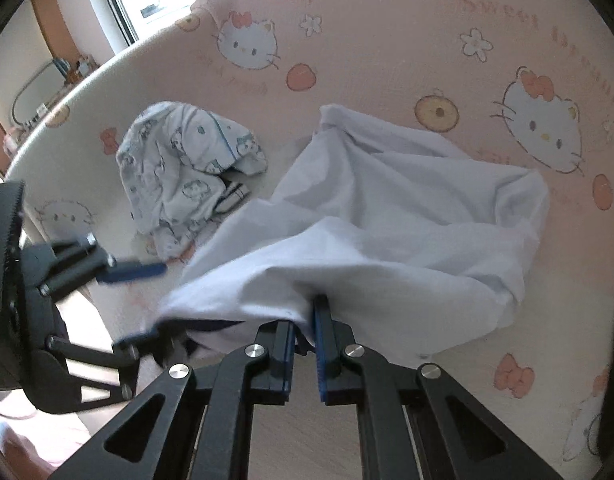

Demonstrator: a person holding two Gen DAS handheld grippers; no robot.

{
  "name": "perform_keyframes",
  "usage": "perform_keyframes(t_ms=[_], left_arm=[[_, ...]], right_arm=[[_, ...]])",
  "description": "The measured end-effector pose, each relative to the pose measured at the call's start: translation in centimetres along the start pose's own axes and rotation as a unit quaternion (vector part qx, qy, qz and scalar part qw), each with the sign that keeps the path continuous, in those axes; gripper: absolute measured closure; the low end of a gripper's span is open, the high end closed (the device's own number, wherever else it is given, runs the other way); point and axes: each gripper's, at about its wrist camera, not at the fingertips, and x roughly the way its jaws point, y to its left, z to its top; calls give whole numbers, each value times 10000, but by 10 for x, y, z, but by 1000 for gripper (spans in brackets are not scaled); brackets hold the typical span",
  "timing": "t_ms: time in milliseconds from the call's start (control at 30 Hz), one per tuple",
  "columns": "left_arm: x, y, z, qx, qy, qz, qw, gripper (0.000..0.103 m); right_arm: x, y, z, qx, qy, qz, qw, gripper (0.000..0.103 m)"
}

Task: Fold clothes
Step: 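Grasp the white shirt hem with the right gripper while the left gripper grasps another hem edge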

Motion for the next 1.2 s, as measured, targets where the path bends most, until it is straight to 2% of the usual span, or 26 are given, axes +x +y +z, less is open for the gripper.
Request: perform_keyframes(t_ms=[67, 200, 367, 467, 567, 633, 667, 700, 867, 1067, 1133, 1200], left_arm=[[-4, 5, 3, -202, 8, -239, 9995, 59], [-19, 0, 6, -214, -129, -198, 9995, 59], [-34, -2, 14, -225, -286, -315, 9988, 59], [-24, 8, 24, -128, -339, -325, 9988, 53], [-15, 7, 31, -125, -287, -220, 9993, 54], [-12, 10, 35, -231, -363, -236, 9988, 58], [-12, 10, 36, -236, -383, -221, 9987, 77], [-10, 9, 38, -200, -364, -210, 9989, 86], [-6, 16, 44, -292, -316, -259, 9987, 86], [-13, 16, 44, -175, -425, -100, 9989, 86], [-14, 16, 44, -147, -456, -91, 9988, 86], [-14, 18, 45, -167, -450, -84, 9988, 86]], right_arm=[[-3, 0, 6, 91, -38, 125, 9999, 96], [-9, 6, 14, 150, -45, 454, 9988, 96], [-7, 16, 17, 5, 34, 506, 9987, 96], [-4, 15, 19, 74, 45, 584, 9983, 96], [-3, 14, 22, 76, 51, 592, 9982, 96], [-5, 17, 23, -45, 23, 509, 9987, 96], [-5, 18, 23, -107, 7, 463, 9989, 96], [-5, 18, 22, -138, 6, 444, 9989, 96], [-1, 18, 10, -153, 96, 404, 9990, 95], [6, 25, -8, -289, 418, 335, 9981, 84], [11, 24, -12, -241, 545, 215, 9980, 75], [14, 23, -13, -207, 601, 137, 9979, 73]])
